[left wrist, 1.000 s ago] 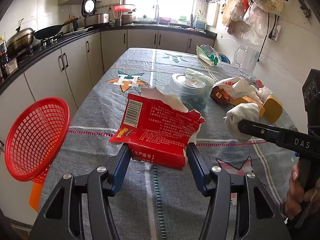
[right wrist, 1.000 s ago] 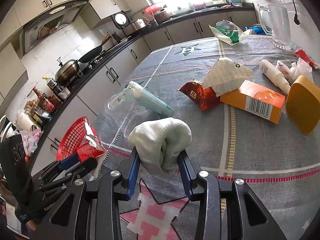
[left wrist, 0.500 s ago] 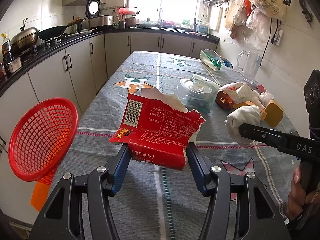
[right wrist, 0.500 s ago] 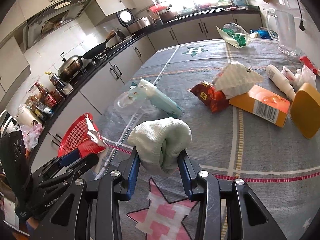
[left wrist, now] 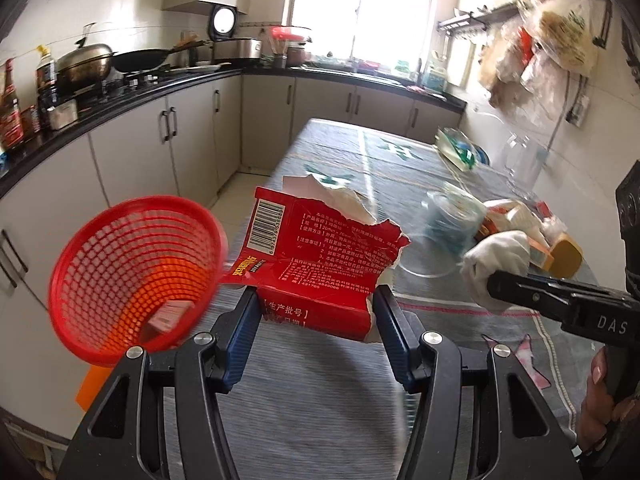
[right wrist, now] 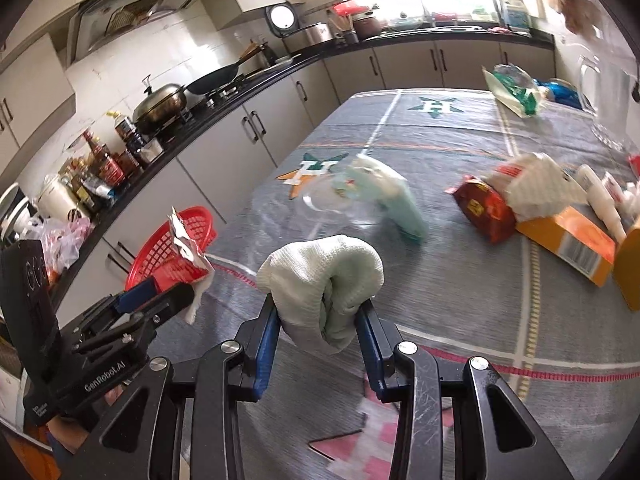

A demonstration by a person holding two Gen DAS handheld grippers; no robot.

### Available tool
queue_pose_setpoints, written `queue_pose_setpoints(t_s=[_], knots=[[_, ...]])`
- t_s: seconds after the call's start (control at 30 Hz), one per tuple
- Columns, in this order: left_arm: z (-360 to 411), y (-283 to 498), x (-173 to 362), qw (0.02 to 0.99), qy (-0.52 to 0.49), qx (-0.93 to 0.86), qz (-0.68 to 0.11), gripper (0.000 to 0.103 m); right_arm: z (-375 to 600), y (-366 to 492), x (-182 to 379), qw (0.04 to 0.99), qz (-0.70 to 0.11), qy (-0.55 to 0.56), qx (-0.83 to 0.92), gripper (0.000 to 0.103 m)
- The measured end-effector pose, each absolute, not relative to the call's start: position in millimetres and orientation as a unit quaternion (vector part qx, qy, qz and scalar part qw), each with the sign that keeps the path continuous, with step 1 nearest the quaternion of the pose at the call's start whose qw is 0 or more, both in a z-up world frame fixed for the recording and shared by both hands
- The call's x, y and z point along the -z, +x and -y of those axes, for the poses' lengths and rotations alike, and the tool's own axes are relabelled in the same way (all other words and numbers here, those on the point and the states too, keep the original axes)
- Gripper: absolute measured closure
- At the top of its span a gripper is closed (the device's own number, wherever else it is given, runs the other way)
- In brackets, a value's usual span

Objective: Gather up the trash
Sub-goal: 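Carry the red box and white cloth to the red basket and release both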

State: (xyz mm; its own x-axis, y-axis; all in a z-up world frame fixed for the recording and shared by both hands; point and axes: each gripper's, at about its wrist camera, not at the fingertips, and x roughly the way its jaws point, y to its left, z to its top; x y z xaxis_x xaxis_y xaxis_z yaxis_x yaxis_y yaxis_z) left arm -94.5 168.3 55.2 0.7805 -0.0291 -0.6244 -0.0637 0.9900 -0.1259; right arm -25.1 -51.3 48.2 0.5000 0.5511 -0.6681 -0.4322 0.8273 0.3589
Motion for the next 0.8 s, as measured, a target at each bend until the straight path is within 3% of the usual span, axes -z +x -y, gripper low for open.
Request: queue_pose_setpoints(t_s=[0.57, 0.8], knots=[[-312.3, -117.0, -54.7, 0.93, -0.135, -0.14, -0.312, 0.047, -88.3, -19.0, -88.9, 0.827, -0.409, 0.011, -0.386, 0.062], [-333.0, -105.3, -36.4, 0.921, -0.14, -0.155, -0.33, 0.047, -149.7, 0.1, -75.9, 0.8, -0.435, 0.007, -0.413, 0.061]])
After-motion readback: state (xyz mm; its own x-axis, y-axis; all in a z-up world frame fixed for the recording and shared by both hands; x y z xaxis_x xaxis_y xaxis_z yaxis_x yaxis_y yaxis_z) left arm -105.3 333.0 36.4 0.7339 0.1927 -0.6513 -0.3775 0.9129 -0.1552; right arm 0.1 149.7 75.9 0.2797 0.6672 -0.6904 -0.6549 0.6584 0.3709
